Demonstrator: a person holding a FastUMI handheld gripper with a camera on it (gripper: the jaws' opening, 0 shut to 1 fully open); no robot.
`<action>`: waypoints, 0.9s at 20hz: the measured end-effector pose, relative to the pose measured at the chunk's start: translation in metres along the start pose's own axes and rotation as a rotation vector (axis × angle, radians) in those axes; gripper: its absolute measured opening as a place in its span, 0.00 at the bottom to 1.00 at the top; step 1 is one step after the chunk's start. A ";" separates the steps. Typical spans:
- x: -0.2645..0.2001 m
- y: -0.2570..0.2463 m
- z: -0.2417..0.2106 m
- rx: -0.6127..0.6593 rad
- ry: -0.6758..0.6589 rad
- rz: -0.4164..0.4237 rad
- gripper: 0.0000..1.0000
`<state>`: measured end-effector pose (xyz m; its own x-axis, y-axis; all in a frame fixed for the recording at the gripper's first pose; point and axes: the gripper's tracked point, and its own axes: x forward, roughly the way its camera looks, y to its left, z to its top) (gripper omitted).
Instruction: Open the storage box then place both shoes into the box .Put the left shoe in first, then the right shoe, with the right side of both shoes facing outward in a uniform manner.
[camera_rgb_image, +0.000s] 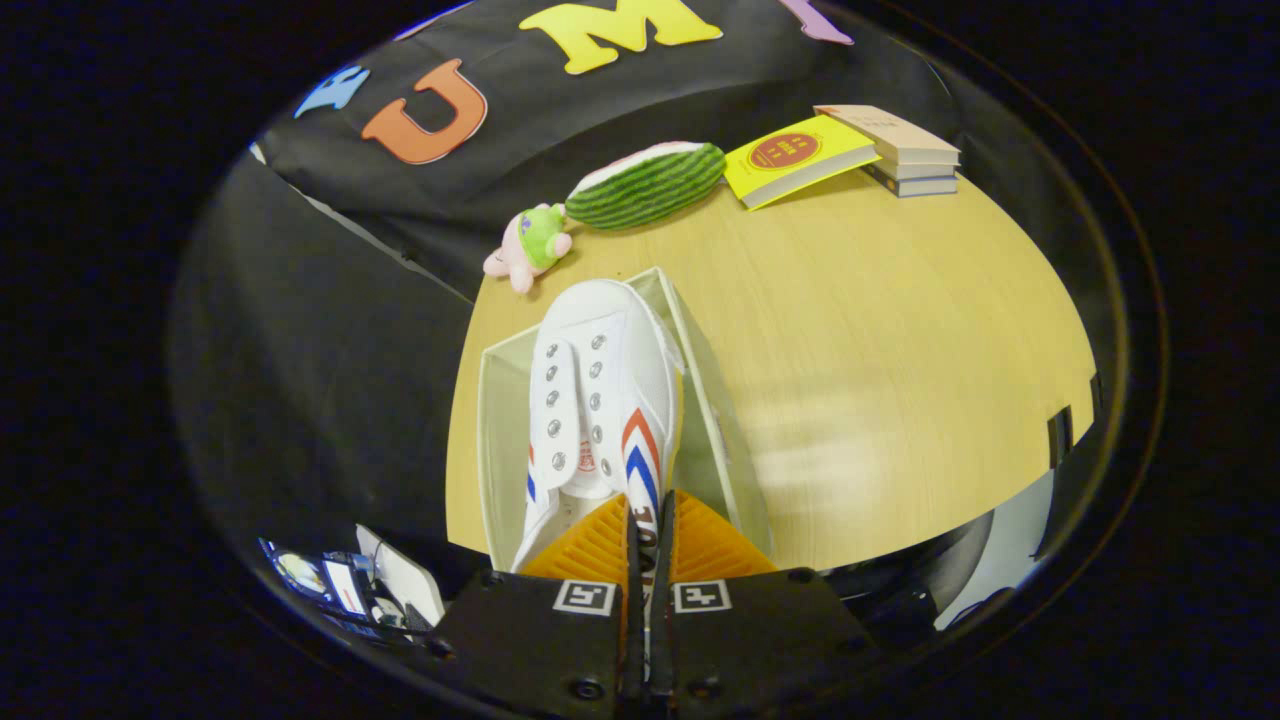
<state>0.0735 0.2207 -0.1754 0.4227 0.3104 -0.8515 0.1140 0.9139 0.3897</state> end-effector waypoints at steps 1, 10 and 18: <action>0.000 0.001 0.002 0.000 -0.006 0.010 0.10; -0.013 0.017 0.027 -0.087 -0.130 0.103 0.43; -0.080 0.010 0.083 -0.265 -0.528 0.044 0.75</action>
<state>0.1156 0.1835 -0.0737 0.8202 0.2392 -0.5198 -0.1135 0.9584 0.2619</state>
